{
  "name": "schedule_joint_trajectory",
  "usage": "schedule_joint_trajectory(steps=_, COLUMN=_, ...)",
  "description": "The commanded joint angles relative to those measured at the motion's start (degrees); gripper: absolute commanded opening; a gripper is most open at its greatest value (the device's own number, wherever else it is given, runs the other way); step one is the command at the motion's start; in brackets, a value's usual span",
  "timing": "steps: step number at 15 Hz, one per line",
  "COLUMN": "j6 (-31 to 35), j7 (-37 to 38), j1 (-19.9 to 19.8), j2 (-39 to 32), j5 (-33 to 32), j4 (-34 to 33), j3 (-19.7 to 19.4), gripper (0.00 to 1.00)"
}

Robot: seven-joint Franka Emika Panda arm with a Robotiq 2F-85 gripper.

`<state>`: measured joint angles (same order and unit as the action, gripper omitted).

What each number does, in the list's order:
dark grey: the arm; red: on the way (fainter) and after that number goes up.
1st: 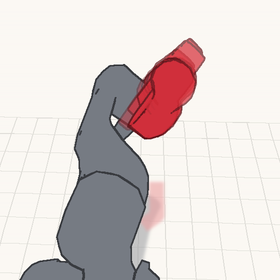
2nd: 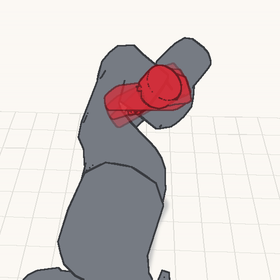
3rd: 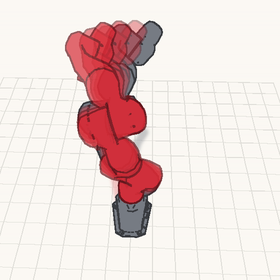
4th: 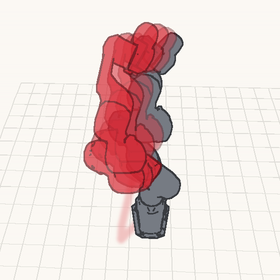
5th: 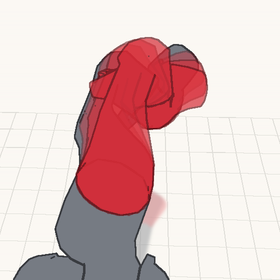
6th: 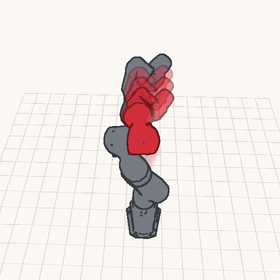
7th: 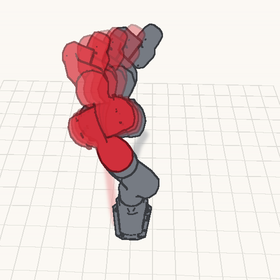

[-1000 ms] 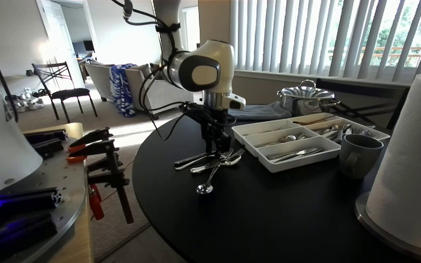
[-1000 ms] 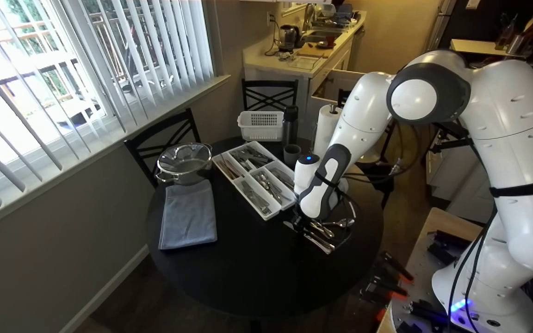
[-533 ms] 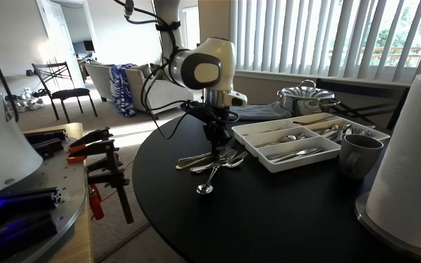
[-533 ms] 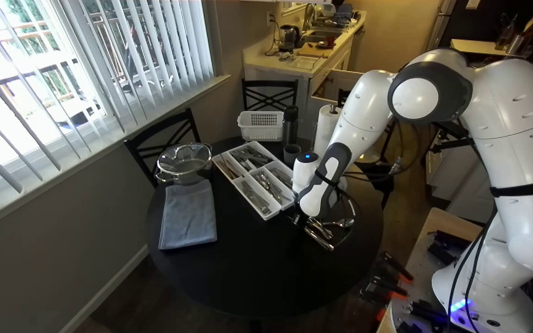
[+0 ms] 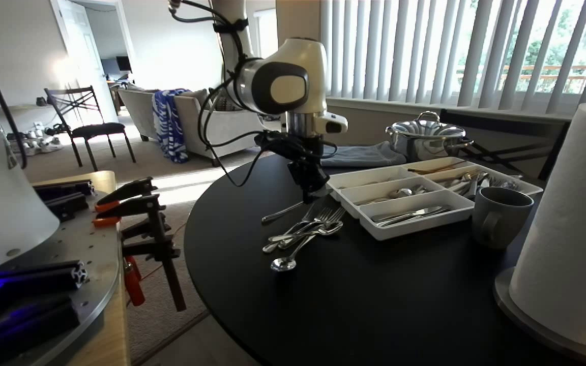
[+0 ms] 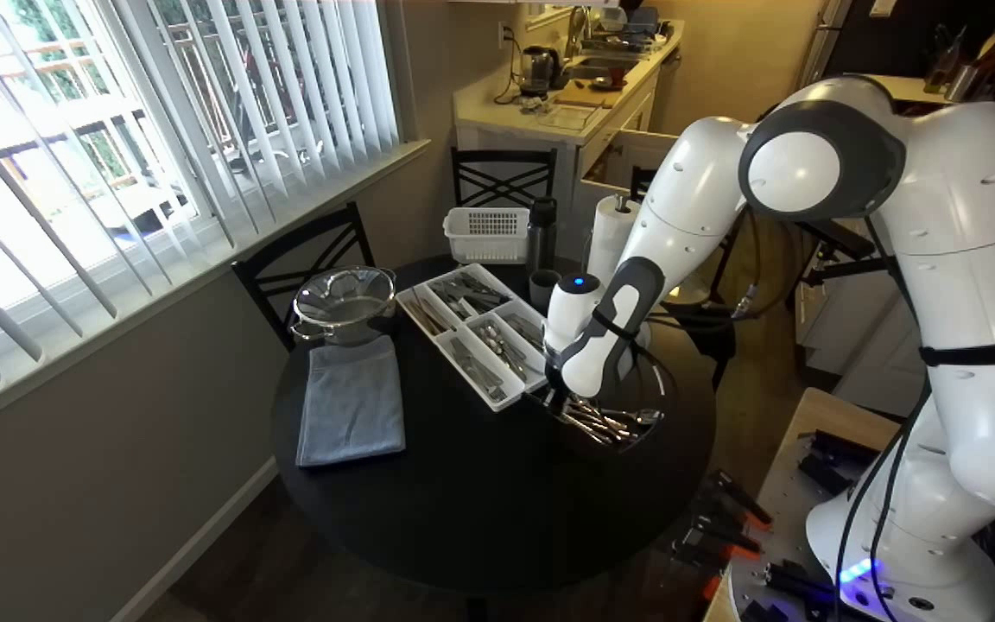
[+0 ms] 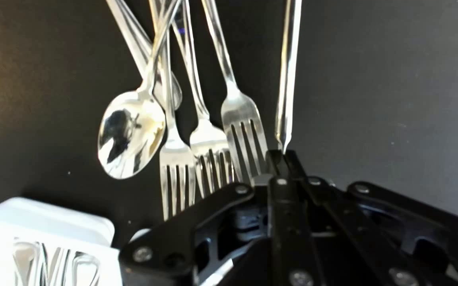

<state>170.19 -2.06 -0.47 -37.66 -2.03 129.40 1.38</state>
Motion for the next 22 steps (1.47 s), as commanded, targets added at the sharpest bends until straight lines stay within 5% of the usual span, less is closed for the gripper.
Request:
schedule_joint_trajectory(steps=1, j6=2.66, j7=-0.38, j1=1.25, j2=10.38, j5=-1.05, j4=8.52, j3=-1.04, gripper=0.00)
schedule_joint_trajectory(steps=7, j6=-1.87, j7=-2.80, j1=-0.73, j2=18.19, j5=-1.29, j4=10.49, j3=0.19, gripper=0.00)
schedule_joint_trajectory(steps=11, j6=-4.88, j7=3.14, j1=2.66, j2=18.45, j5=-3.42, j4=7.50, j3=-6.50, gripper=0.00)
schedule_joint_trajectory(steps=15, j6=-5.14, j7=8.34, j1=3.83, j2=14.24, j5=-6.20, j4=-1.65, j3=-13.84, gripper=0.00)
schedule_joint_trajectory(steps=22, j6=-13.62, j7=7.17, j1=1.82, j2=1.96, j5=-5.01, j4=-21.08, j3=-12.96, gripper=0.00)
